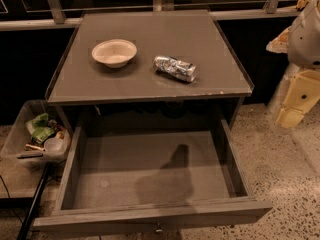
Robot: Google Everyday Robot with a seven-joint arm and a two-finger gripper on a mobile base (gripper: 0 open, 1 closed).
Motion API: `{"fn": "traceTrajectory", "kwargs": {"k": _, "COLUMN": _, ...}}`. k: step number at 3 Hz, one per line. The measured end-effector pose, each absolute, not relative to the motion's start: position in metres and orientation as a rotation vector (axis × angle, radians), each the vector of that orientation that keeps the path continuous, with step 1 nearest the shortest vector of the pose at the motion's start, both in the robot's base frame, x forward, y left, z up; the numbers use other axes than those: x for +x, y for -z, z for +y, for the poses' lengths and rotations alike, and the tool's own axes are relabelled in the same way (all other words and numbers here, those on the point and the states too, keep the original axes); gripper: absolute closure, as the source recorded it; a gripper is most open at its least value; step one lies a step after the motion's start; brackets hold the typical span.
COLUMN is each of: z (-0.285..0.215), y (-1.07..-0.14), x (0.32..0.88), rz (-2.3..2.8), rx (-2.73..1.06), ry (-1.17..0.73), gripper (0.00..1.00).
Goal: Place redbull can into top drawer
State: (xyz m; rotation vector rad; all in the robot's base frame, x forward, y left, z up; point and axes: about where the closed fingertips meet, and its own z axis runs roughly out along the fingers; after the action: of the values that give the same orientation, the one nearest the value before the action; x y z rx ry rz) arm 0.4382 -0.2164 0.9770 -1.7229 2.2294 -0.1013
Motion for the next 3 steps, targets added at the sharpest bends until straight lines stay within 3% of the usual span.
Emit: {"fn": "traceTrajectory", "kwargs": {"k": 3, "z": -0.184, "y": -0.984, "x": 0.469, "rz": 2.048, "rx": -1.718, "ry": 0.122, "gripper": 0.00}}
